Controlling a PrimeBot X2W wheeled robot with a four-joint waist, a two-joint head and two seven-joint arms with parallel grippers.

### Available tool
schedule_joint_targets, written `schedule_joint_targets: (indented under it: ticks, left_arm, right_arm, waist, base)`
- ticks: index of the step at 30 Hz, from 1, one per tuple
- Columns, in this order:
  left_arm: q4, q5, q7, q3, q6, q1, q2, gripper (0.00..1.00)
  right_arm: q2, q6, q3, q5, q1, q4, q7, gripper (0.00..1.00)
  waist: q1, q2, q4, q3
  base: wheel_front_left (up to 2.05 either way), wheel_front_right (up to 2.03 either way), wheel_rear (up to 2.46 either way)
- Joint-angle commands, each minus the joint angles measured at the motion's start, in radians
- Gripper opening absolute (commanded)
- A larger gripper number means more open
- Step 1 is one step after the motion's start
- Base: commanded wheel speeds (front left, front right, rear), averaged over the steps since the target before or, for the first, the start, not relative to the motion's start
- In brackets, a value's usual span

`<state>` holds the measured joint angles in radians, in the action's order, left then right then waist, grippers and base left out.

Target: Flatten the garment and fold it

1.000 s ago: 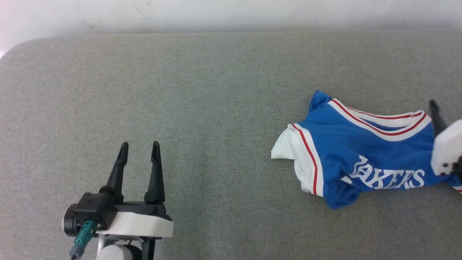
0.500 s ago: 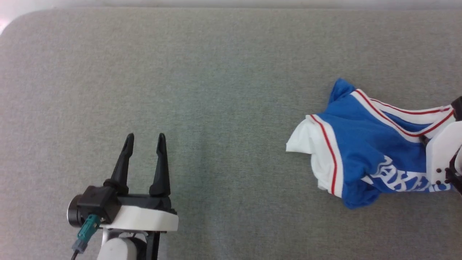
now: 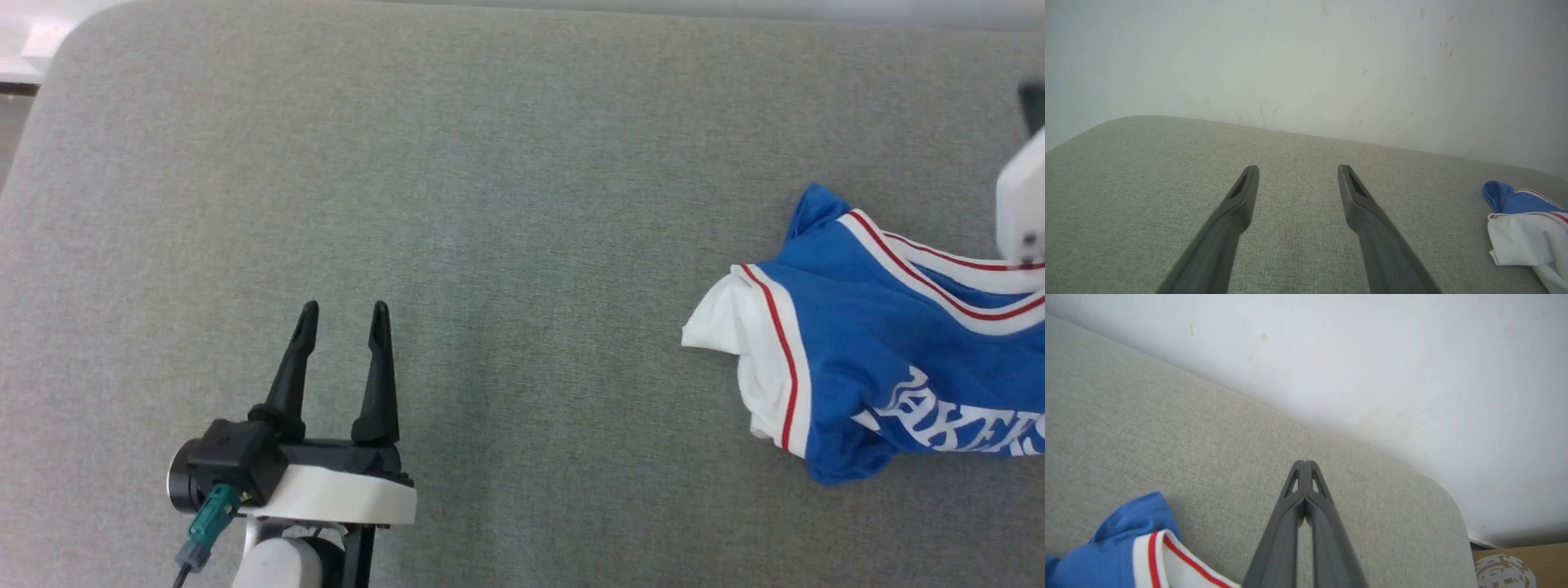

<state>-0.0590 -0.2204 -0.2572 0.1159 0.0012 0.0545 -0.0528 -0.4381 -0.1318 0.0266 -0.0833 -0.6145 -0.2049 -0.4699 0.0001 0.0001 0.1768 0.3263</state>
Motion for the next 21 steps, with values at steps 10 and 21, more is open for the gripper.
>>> schedule_joint_targets:
  ticks: [10, 21]
  left_arm:
    - [-0.008, -0.012, -0.005, 0.013, 0.02, -0.005, 0.003, 1.0]
    - [-0.021, -0.006, -0.005, 0.012, 0.02, -0.022, 0.003, 1.0]
  right_arm:
    - [0.036, 0.001, -0.03, -0.079, -0.055, -0.027, 0.012, 1.0]
    - [0.036, 0.001, -0.198, -0.11, 0.277, 0.06, -0.312, 1.0]
  waist:
    - [-0.0001, -0.0001, 0.04, -0.007]
    - [-0.0001, -0.0001, 0.041, 0.003]
  base:
    - [0.0, 0.0, 0.0]
    - [0.0, 0.0, 0.0]
